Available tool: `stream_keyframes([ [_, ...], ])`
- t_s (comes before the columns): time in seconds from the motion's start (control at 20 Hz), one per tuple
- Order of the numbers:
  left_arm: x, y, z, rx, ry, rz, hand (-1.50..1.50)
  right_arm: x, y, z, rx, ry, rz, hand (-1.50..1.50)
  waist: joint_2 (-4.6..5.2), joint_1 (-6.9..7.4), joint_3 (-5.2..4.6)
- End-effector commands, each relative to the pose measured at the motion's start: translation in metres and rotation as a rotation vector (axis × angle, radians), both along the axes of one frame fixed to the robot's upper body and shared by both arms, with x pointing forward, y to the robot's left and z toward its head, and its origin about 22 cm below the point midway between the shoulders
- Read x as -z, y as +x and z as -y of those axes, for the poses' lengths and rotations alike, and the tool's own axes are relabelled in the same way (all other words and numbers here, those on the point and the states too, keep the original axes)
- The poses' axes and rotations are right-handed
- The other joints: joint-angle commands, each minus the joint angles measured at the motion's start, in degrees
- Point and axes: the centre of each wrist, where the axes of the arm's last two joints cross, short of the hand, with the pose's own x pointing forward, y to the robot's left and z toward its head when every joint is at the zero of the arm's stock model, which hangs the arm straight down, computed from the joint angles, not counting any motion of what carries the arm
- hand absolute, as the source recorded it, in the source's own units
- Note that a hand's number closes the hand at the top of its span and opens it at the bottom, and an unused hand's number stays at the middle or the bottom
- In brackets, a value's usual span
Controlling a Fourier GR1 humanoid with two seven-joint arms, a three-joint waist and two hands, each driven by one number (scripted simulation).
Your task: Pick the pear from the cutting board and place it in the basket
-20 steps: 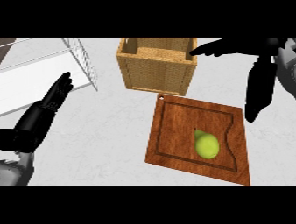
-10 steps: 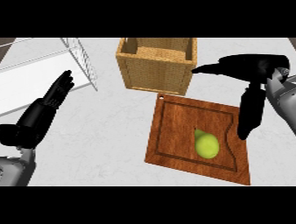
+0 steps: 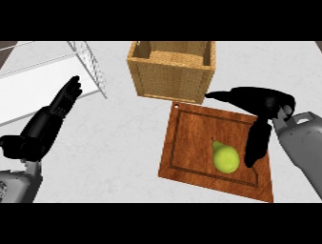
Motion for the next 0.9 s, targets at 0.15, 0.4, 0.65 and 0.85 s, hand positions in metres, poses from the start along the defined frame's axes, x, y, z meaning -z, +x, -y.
stream_keyframes([
  [0.15,0.001,-0.003,-0.007,-0.021,0.010,0.016,0.00,0.015,0.013,0.005,0.012,0.008,0.036,-1.50,-0.02,0.25,-0.02],
  [0.4,-0.019,-0.004,0.000,0.000,0.006,0.015,0.00,0.058,-0.006,0.020,-0.019,0.047,0.043,-1.50,-0.03,0.17,0.00],
  [0.65,-0.005,-0.003,-0.013,-0.004,-0.013,0.024,0.00,0.044,-0.010,-0.023,-0.001,0.099,0.015,-1.50,-0.09,-0.01,-0.04],
  [0.85,-0.005,0.022,-0.007,-0.008,-0.006,0.000,0.00,0.029,-0.016,-0.013,-0.039,0.048,0.015,-1.50,-0.06,-0.32,-0.04],
])
